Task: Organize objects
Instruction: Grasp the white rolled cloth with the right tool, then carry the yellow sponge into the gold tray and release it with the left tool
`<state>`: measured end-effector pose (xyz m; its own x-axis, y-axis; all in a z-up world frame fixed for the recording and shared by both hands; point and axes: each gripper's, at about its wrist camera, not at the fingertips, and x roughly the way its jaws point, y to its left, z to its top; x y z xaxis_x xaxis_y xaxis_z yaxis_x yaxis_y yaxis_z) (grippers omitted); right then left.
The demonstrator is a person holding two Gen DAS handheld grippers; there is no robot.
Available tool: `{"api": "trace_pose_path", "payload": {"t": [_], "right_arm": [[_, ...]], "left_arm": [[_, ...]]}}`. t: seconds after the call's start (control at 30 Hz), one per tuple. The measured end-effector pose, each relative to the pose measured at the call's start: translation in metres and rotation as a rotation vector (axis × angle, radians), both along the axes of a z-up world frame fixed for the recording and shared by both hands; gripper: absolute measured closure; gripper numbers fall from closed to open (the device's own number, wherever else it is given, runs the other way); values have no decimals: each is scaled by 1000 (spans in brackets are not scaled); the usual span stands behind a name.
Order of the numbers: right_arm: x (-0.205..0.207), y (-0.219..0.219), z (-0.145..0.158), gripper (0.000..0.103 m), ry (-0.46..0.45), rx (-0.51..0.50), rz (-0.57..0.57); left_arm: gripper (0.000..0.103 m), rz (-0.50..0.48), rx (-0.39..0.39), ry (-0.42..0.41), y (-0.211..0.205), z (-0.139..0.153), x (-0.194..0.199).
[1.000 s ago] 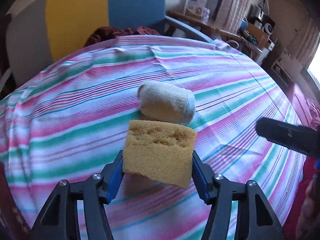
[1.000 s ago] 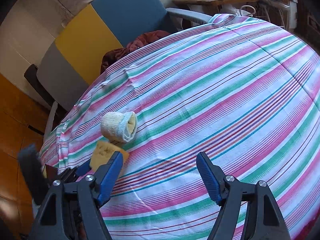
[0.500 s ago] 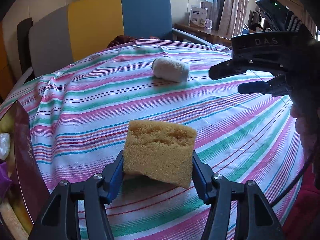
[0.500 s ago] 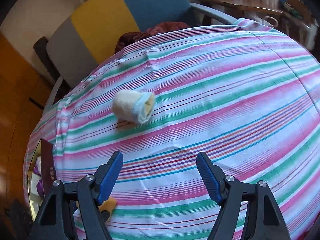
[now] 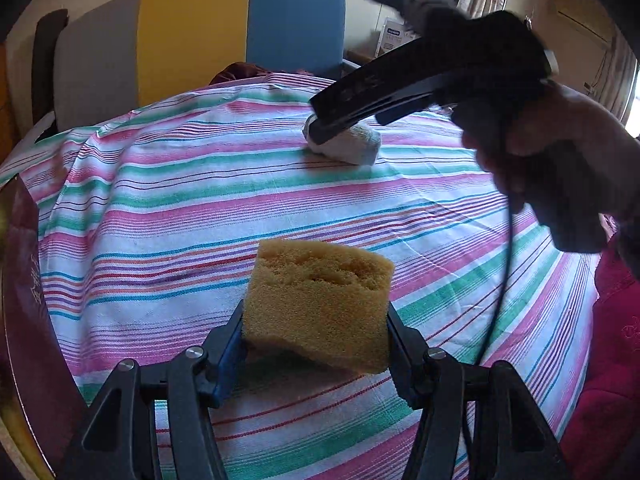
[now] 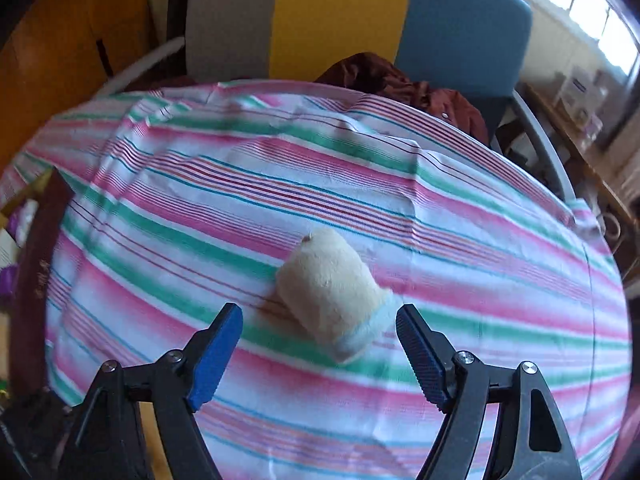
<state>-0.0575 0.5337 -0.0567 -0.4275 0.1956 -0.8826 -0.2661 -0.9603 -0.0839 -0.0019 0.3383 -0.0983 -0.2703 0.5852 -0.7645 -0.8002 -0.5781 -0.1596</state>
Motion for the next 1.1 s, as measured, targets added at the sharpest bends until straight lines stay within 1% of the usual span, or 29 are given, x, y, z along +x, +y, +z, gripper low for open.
{"api": "trace_pose_path", "payload": {"t": [0.07,0.1,0.13,0.17,0.2,0.23,0.3,0.4,0.57,0.63,0.7,0.77,0.9,1.1], "right_arm": [[-12,4,-9,23,-25,24,8],[-17,6,-13,25,-37,43,7],[-21,9,-16,33,-43,53,3],[-23,12,-19,39,-47,43,2],[-23,13,-20,42,-39,34,-5],[-21,13,-17,49,-26,17,-4],[-14,11,-13,49,-9,-29,1],[7,2,-10,49,-6,-55,-10],[65,2,-9,49,-9,-168,-108],[88,0,-11,49,-8,-197,-150],[106,-6,-16,49,-12,-197,-177],[115,-14,-16,49,-6,-168,-178],[109,-22,-22,49,-13,-108,-156],[107,-24,-24,49,-9,-91,-136]], "left_arm": [[41,0,5,-3,-1,0,-1],[41,-1,6,-3,-1,0,0],[41,-1,8,-3,-1,0,0],[41,-1,10,-4,-1,0,0],[41,0,13,-6,-2,0,0],[41,0,17,-9,-2,0,0],[41,0,17,-6,-2,0,1],[40,0,16,-1,-2,0,2],[40,1,20,-4,-3,0,1],[40,1,14,4,-3,0,2],[40,1,9,11,-2,0,3],[40,1,4,19,-3,0,5],[41,4,-11,37,-1,0,7],[42,7,-43,62,2,3,12]]}}
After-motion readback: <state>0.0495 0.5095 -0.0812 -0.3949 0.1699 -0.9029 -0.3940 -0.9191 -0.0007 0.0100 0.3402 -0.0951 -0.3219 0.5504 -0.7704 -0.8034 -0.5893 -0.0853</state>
